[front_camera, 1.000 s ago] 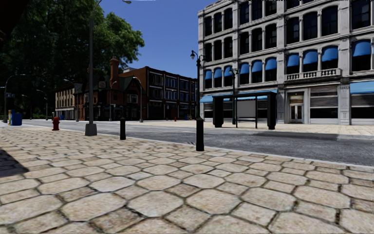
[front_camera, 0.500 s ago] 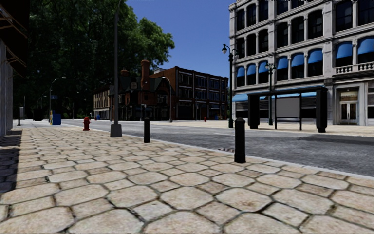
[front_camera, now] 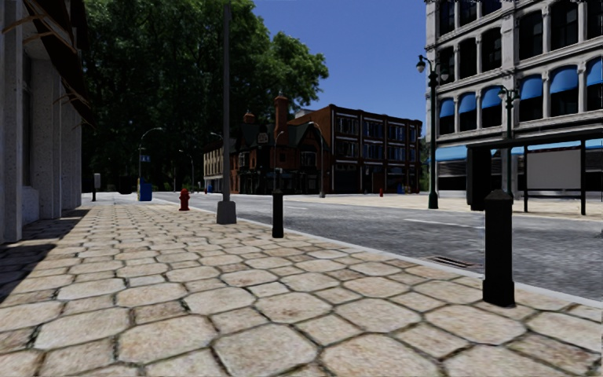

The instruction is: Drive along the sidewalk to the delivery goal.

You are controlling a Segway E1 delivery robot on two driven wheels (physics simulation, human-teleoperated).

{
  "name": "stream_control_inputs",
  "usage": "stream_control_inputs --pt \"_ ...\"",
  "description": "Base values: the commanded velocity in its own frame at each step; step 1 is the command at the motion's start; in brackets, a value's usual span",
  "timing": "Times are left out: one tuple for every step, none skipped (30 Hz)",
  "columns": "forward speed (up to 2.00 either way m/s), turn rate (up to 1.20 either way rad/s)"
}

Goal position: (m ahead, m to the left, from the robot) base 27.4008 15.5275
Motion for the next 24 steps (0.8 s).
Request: stream_control_inputs --pt "2.00 0.45" --pt "2.00 0.45" --pt "2.00 0.45" --pt "2.00 0.45" --pt "2.00 0.45" --pt "2.00 0.45" --pt "2.00 0.45" --pt "2.00 0.45" --pt "2.00 0.45" --pt "2.00 0.45" --pt "2.00 0.45" --pt "2.00 0.45" --pt "2.00 0.45" --pt "2.00 0.45" --pt "2.00 0.45" --pt "2.00 0.45" --pt "2.00 0.45" --pt "2.00 0.45" --pt "2.00 0.45" --pt "2.00 0.45" --pt "2.00 0.45" --pt "2.00 0.45" --pt "2.00 0.45" --pt "2.00 0.45"
